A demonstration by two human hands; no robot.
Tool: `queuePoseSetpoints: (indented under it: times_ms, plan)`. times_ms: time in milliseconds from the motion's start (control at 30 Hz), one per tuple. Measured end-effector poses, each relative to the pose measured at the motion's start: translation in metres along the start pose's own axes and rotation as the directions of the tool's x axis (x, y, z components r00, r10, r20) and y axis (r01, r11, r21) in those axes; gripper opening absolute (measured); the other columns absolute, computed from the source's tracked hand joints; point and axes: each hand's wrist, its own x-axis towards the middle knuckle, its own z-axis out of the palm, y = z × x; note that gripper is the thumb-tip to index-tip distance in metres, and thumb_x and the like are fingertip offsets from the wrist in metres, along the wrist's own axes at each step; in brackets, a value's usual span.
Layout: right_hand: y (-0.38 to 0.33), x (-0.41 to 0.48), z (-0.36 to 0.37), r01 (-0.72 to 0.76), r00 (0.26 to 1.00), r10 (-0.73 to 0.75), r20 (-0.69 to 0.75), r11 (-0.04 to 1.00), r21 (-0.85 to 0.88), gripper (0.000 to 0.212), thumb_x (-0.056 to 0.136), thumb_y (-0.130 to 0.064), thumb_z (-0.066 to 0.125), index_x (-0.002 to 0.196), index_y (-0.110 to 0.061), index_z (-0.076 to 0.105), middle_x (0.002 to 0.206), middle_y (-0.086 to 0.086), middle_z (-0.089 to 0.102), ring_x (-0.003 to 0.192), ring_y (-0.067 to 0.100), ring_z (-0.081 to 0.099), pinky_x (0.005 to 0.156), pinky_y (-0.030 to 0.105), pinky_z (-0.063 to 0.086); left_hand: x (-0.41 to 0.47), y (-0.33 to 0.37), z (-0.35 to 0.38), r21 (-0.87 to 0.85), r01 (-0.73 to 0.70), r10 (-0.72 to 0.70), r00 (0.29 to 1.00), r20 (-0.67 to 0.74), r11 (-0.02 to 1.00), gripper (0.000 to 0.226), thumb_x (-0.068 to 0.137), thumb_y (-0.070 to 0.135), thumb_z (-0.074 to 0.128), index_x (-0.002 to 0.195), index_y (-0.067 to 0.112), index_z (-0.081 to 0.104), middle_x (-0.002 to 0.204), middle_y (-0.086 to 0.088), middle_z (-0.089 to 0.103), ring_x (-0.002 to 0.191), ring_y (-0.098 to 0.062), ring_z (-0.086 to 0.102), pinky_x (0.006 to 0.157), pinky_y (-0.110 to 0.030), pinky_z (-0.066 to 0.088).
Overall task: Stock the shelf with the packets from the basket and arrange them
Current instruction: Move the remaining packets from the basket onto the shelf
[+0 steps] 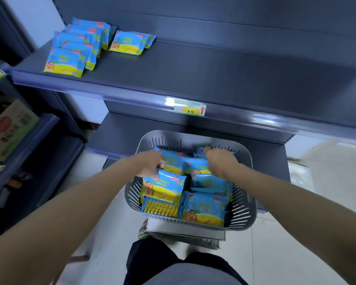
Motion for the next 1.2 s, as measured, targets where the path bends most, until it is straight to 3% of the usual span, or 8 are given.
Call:
queuePoseSetpoints:
  times_ms: [167,300,433,600,833,967,1067,1200]
  plan:
    - [0.007,0.001,-0.100,-0.027,0.973,0.051,-0.225,0.994,0.106,0.032,0.086,-0.014,0.054,0.116,-0.008,0.044,0.111,0.020,0.061,0.100,0.039,0.058,0.069,0.036,0.040,-0.008,0.012,-0.078,0.012,-0.130,0.129,0.964,-0.232,0.991,0.020,0.075,0.015,0.072,0.091,0.009,0.060,0.081,-0.002,0.053,0.074,-0.019,0.046,0.056,-0.029,0.027]
    - [0.008,0.019,-0.175,-0.045,0.927,0.108,-0.358,0.983,0.178,0.028,0.083,-0.018,0.063,0.105,-0.009,0.047,0.104,0.021,0.061,0.093,0.039,0.058,0.064,0.033,0.035,-0.017,0.001,-0.139,0.012,-0.170,0.161,0.903,-0.398,0.985,0.021,0.074,0.017,0.074,0.091,0.010,0.063,0.084,-0.002,0.059,0.076,-0.019,0.051,0.064,-0.030,0.038]
    - [0.000,0.065,-0.227,0.003,0.897,0.131,-0.422,0.953,0.302,0.029,0.078,-0.018,0.070,0.088,-0.017,0.044,0.100,0.015,0.061,0.087,0.033,0.054,0.066,0.034,0.039,-0.023,-0.027,-0.191,-0.088,-0.196,0.128,0.860,-0.495,0.977,0.017,0.073,0.015,0.075,0.081,0.016,0.060,0.078,0.000,0.058,0.071,-0.019,0.053,0.066,-0.033,0.045]
    - [-0.026,0.141,-0.258,0.130,0.882,0.104,-0.459,0.883,0.450,0.027,0.074,-0.014,0.076,0.091,-0.011,0.055,0.093,0.006,0.049,0.081,0.024,0.047,0.072,0.034,0.043,-0.027,-0.079,-0.242,-0.151,-0.222,0.093,0.804,-0.587,0.963,0.015,0.074,0.008,0.074,0.080,0.008,0.060,0.072,-0.003,0.054,0.066,-0.017,0.045,0.059,-0.025,0.036]
    - [-0.066,0.252,-0.271,0.174,0.937,0.040,-0.346,0.807,0.565,0.024,0.075,-0.014,0.077,0.085,-0.016,0.056,0.090,0.000,0.050,0.078,0.017,0.044,0.062,0.026,0.035,-0.002,-0.156,-0.284,-0.182,-0.137,0.013,0.831,-0.556,0.974,0.017,0.078,0.013,0.073,0.079,0.015,0.056,0.066,0.006,0.049,0.056,-0.010,0.043,0.047,-0.014,0.032]
    - [-0.076,0.306,-0.276,0.179,0.957,0.001,-0.290,0.786,0.592,0.031,0.074,-0.020,0.079,0.099,-0.019,0.062,0.105,-0.005,0.047,0.094,0.015,0.046,0.077,0.025,0.036,0.026,-0.187,-0.293,-0.154,-0.121,0.024,0.854,-0.519,0.981,0.016,0.079,0.015,0.071,0.080,0.017,0.055,0.072,0.004,0.051,0.069,-0.017,0.048,0.055,-0.021,0.034]
    - [-0.081,0.334,-0.280,0.132,0.960,0.023,-0.279,0.842,0.523,0.041,0.075,-0.024,0.079,0.111,-0.013,0.062,0.109,-0.001,0.054,0.104,0.019,0.053,0.085,0.032,0.043,0.044,-0.198,-0.299,-0.182,-0.130,0.017,0.854,-0.520,0.975,0.014,0.081,0.015,0.070,0.090,0.012,0.060,0.084,-0.003,0.058,0.074,-0.018,0.051,0.058,-0.022,0.038]
    - [-0.084,0.363,-0.281,0.080,0.950,0.070,-0.305,0.888,0.452,0.037,0.073,-0.032,0.078,0.101,-0.013,0.064,0.101,0.001,0.061,0.095,0.022,0.057,0.074,0.034,0.044,0.065,-0.207,-0.305,-0.137,-0.124,0.043,0.875,-0.482,0.983,0.040,0.076,0.014,0.074,0.113,0.014,0.058,0.105,-0.001,0.058,0.090,-0.018,0.055,0.074,-0.025,0.043]
